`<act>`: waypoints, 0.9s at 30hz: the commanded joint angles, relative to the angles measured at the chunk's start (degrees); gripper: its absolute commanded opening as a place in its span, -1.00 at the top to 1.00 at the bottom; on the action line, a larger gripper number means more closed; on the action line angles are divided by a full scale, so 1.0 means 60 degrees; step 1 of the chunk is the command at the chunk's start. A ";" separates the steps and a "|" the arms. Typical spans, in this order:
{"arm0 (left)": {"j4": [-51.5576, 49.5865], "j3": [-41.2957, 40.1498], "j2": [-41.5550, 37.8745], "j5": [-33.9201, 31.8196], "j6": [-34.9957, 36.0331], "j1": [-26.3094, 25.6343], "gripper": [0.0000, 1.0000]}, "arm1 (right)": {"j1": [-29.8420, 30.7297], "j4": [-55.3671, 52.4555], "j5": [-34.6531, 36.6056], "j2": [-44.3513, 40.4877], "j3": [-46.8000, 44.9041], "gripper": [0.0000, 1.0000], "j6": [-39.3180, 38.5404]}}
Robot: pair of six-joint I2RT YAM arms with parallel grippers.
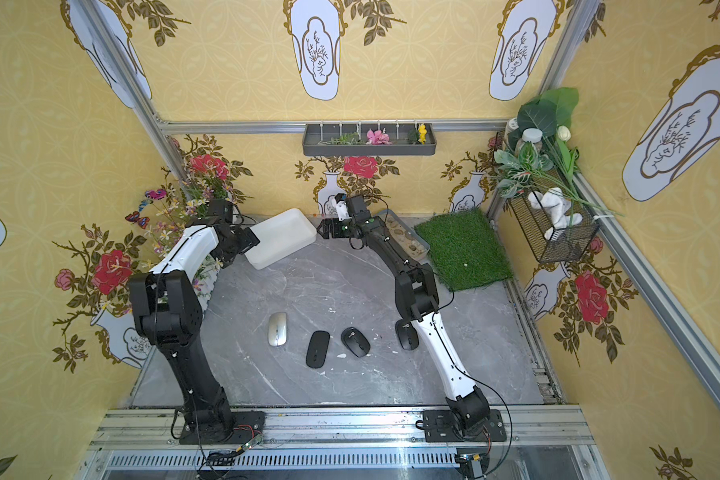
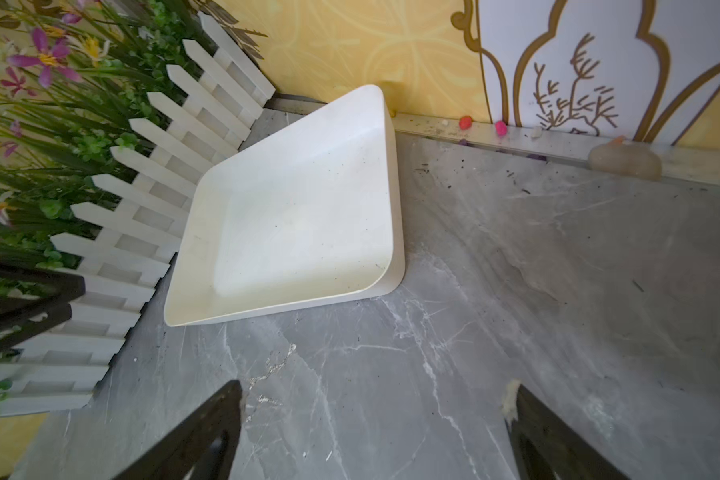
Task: Put the mouse in the storage box
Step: Pick up the storage box at the center of the board.
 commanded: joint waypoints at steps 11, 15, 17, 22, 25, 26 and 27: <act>-0.0963 0.2964 0.3197 -0.0057 0.0148 0.0128 -0.50 | 0.0415 0.2005 0.1138 -0.0967 -0.1465 -0.95 0.0969; -0.1594 0.4360 0.4143 -0.0427 0.0250 0.0135 -0.19 | 0.0371 0.2145 0.1313 -0.1607 -0.2059 -0.95 0.0715; -0.1846 0.4875 0.4511 -0.0507 0.0270 0.0183 0.03 | 0.0301 0.2241 0.1432 -0.1825 -0.2241 -0.95 0.0711; -0.1752 0.5062 0.4763 -0.0462 0.0439 0.0221 0.73 | -0.0006 0.1993 0.1339 -0.1937 -0.1986 -0.95 0.0975; -0.1723 0.5026 0.4720 -0.0462 0.0566 0.0231 0.93 | -0.0149 0.1928 0.1332 -0.2186 -0.2245 -0.95 0.0966; -0.1685 0.4989 0.4667 -0.0410 0.0628 0.0210 1.00 | -0.0178 0.1929 0.1360 -0.2328 -0.2466 -0.95 0.0901; -0.1675 0.4963 0.4603 -0.0392 0.0673 0.0202 1.00 | -0.0205 0.1899 0.1362 -0.2454 -0.2669 -0.95 0.0836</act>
